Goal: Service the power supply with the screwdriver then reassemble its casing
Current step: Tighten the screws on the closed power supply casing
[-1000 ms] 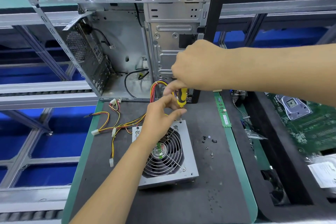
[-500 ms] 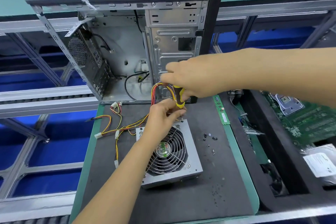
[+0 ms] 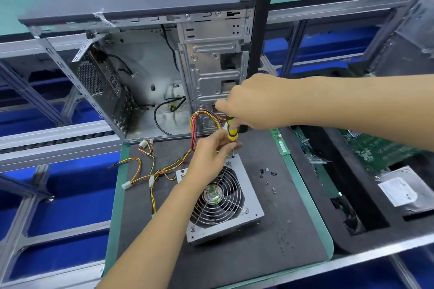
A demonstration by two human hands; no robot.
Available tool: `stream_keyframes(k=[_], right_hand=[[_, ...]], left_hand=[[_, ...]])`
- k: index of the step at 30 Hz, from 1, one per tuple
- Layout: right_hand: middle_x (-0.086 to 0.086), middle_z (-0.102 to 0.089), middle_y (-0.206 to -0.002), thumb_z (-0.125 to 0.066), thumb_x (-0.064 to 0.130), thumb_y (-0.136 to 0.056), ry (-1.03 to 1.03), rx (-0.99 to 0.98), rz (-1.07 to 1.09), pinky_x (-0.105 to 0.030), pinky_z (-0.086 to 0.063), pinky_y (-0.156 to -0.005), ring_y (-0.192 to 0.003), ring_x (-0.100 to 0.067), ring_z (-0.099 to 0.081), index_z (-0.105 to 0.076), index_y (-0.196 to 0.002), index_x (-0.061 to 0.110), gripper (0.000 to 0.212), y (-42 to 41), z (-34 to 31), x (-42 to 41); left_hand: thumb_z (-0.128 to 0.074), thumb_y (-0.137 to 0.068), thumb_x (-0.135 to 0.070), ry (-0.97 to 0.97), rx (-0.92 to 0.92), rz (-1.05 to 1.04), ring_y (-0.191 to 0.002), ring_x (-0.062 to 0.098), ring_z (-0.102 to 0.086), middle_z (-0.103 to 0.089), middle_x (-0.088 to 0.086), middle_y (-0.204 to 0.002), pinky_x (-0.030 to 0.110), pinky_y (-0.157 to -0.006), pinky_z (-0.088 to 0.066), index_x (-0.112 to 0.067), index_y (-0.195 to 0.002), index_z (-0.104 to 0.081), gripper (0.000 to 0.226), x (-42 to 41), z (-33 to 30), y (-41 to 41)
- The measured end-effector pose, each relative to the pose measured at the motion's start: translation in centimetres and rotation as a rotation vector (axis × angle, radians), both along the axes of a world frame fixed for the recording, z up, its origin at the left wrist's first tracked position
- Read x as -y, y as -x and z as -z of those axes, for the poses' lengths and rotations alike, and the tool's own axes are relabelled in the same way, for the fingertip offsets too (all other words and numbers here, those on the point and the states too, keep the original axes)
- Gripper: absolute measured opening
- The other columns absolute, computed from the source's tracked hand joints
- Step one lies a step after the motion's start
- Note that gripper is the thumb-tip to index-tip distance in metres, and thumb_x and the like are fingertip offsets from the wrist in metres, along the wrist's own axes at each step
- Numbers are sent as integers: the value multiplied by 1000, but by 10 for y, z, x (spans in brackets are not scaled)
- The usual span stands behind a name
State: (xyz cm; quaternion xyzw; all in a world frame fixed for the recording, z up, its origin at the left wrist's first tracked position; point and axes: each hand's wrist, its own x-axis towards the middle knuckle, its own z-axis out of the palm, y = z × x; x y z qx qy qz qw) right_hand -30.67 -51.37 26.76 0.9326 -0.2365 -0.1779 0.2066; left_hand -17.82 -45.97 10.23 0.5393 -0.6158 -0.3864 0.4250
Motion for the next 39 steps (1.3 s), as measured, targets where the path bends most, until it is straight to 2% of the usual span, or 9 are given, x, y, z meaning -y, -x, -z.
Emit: stream_keyframes(k=[3,7,9,11,17,23,28,32,39], right_hand=[[-2,-30,-57,-25,59,-95,121,56,3,-25,-21,-46,-46,-17,-24,-31,-61,11,59,-2,2,0],[-11,-51,-82,-41,41,-98,60,91,7,-26,-18,-45,-55,-20,-32,-42,-73,11,40,-6,5,1],[-8,-41,-91,-52,24,-94,-135,63,-12,-28,-17,-44,-59,-20,-36,-45,-106,12,19,-9,6,4],[-2,-30,-88,-54,9,-89,-202,37,-20,-28,-18,-44,-55,-17,-33,-40,-114,14,29,-12,5,6],[0,-23,-63,-48,30,-98,-22,49,-91,-26,-19,-41,-54,-21,-35,-55,-93,8,24,-15,10,4],[0,-39,-71,-55,27,-90,-47,-61,-41,-26,-27,-47,-67,-27,-47,-44,-84,20,15,6,11,-6],[-9,-58,-101,-39,24,-101,-182,-104,239,-33,-40,-62,-83,-29,-56,-55,-104,10,21,74,41,1],[-7,-48,-91,-32,30,-104,-262,-19,397,-34,-42,-65,-81,-28,-52,-51,-93,14,27,132,72,7],[-1,-39,-89,-26,46,-101,-429,138,557,-34,-39,-67,-75,-24,-44,-37,-84,16,35,168,110,-13]], left_hand=[[-67,-88,-3,41,18,-36,-84,4,-68,-72,-7,-88,19,-73,-53,-9,-85,-67,7,-3,-2,7],[-71,-83,3,95,-14,-122,-77,13,-65,-69,11,-91,17,-69,-52,-38,-68,-62,44,-2,-4,10],[-71,-83,0,84,5,-111,-82,13,-67,-70,2,-92,20,-73,-54,-31,-80,-70,31,0,-3,7],[-72,-84,-4,52,31,-115,-86,13,-68,-71,-9,-91,32,-78,-57,-22,-91,-73,19,0,-1,4],[-70,-85,-3,44,75,-149,-86,19,-72,-75,6,-87,43,-81,-56,-5,-91,-68,6,-1,2,2],[-66,-82,-5,229,162,-57,-78,-5,-64,-68,-15,-78,18,-69,-51,-8,-86,-71,7,0,-11,27],[-75,-80,-29,126,647,-163,-103,19,-56,-62,-2,-102,36,-85,-42,-19,-94,-67,19,11,-7,64],[-65,-84,-20,-9,1257,242,-101,24,-59,-67,0,-102,35,-82,-23,-24,-93,-68,10,15,9,102],[-72,-80,-13,-88,1429,420,-90,25,-63,-70,2,-97,36,-89,-24,-25,-81,-56,20,27,28,122]])
